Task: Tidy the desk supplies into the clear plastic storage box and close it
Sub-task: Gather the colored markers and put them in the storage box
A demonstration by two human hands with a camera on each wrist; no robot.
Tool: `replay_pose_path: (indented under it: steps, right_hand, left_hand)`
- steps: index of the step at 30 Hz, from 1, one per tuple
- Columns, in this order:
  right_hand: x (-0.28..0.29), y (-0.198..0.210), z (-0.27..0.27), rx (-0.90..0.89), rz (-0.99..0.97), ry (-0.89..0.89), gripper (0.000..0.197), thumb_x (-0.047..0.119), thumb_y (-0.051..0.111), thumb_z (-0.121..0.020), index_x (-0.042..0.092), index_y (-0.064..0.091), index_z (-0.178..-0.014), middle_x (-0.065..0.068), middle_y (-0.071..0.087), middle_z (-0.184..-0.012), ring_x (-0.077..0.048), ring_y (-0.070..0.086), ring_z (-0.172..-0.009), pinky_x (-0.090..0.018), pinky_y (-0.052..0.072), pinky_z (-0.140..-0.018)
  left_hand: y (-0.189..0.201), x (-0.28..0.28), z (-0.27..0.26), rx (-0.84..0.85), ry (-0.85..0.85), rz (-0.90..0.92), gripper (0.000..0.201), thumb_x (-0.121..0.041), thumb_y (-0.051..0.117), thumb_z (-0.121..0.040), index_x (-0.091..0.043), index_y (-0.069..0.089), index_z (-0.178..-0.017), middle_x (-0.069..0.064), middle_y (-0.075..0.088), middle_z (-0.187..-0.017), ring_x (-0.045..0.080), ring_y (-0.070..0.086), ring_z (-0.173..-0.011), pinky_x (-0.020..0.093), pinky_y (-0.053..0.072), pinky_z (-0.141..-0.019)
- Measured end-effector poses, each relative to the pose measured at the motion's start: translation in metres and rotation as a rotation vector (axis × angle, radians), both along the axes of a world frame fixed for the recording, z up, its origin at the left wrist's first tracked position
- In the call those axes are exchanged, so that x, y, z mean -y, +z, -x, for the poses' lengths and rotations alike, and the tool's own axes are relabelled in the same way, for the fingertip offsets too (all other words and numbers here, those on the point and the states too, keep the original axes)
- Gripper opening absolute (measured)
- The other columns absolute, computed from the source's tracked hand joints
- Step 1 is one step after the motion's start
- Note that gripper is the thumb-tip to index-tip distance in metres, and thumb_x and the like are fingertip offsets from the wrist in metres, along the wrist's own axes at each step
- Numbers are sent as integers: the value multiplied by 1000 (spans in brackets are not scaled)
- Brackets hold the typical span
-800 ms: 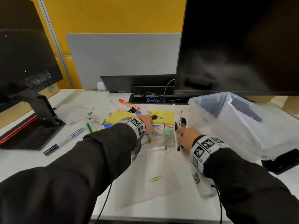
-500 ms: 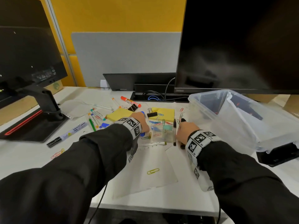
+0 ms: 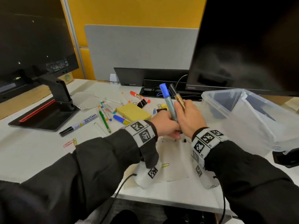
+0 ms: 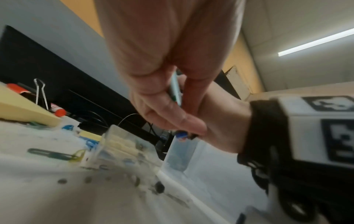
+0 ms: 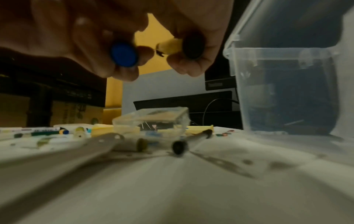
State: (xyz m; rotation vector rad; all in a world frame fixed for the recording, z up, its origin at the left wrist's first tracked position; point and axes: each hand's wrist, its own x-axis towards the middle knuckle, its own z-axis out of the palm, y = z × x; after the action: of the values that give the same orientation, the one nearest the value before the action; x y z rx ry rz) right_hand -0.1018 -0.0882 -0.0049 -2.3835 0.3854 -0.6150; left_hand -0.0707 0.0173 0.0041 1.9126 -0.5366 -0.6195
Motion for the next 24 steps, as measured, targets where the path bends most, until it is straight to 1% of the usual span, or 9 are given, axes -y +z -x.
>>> replay_pose_path:
  steps: [4, 7, 10, 12, 14, 16, 19, 22, 24]
  right_hand:
    - [-17, 9, -1, 20, -76, 204, 35, 52, 41, -90, 19, 51, -84, 5, 54, -72, -15, 54, -70, -29, 41, -65]
    - [-29, 10, -10, -17, -64, 228, 30, 33, 46, -93, 24, 42, -65, 6, 46, -62, -8, 44, -57, -20, 33, -53]
    - [-35, 8, -22, -67, -46, 184, 23, 27, 42, -95, 13, 47, -78, -3, 52, -69, -22, 51, -64, -28, 40, -56]
    - [-38, 6, -28, -123, -55, 178, 23, 26, 42, -95, 5, 51, -100, -16, 61, -87, -34, 62, -79, -38, 51, -71]
    - [-43, 4, -34, -186, -20, 194, 27, 23, 44, -94, 3, 50, -111, -19, 61, -95, -35, 64, -83, -41, 53, -74]
    - [-49, 3, -40, -234, 80, 200, 24, 21, 47, -92, 6, 50, -110, -13, 57, -90, -29, 57, -76, -34, 46, -66]
    - [-60, 1, -49, -344, 204, 203, 17, 23, 53, -88, 12, 54, -101, -5, 53, -82, -23, 52, -71, -29, 41, -63]
    - [-75, -2, -59, -417, 247, 228, 19, 32, 59, -83, 14, 56, -91, -3, 55, -77, -21, 53, -70, -28, 44, -62]
    - [-82, -3, -64, -452, 287, 251, 28, 41, 60, -82, 14, 59, -93, -4, 56, -81, -21, 54, -72, -27, 43, -61]
  left_hand:
    - [11, -14, -1, 39, -160, -135, 6, -1, 52, -90, -2, 57, -93, 12, 61, -75, 12, 60, -52, 25, 56, -64]
    - [19, -31, -6, 71, -250, -208, 8, -6, 61, -87, -4, 64, -93, 6, 63, -79, 11, 59, -60, 18, 55, -59]
    - [27, -59, -26, 235, -178, -414, 28, -19, 69, -82, -4, 67, -105, 1, 65, -80, 8, 60, -63, 16, 54, -59]
    - [31, -85, -49, 348, 2, -513, 27, -21, 69, -81, -4, 69, -103, 6, 68, -81, 12, 61, -62, 21, 55, -60]
    - [34, -115, -71, 382, 170, -627, 24, -20, 68, -82, -4, 70, -100, 8, 68, -77, 16, 60, -63, 25, 54, -64]
    - [35, -143, -89, 337, 239, -750, 29, -23, 70, -81, -3, 69, -102, 8, 69, -82, 20, 65, -73, 30, 55, -69]
    - [27, -174, -112, 303, 289, -929, 44, -28, 73, -77, 0, 66, -111, 16, 67, -111, 31, 63, -103, 35, 53, -85]
    - [11, -192, -119, 284, 327, -1073, 49, -31, 73, -76, 0, 64, -112, 13, 64, -113, 29, 60, -100, 33, 52, -77]
    - [0, -198, -121, 322, 311, -1159, 48, -35, 68, -78, -3, 64, -113, 9, 64, -109, 26, 61, -103, 31, 50, -80]
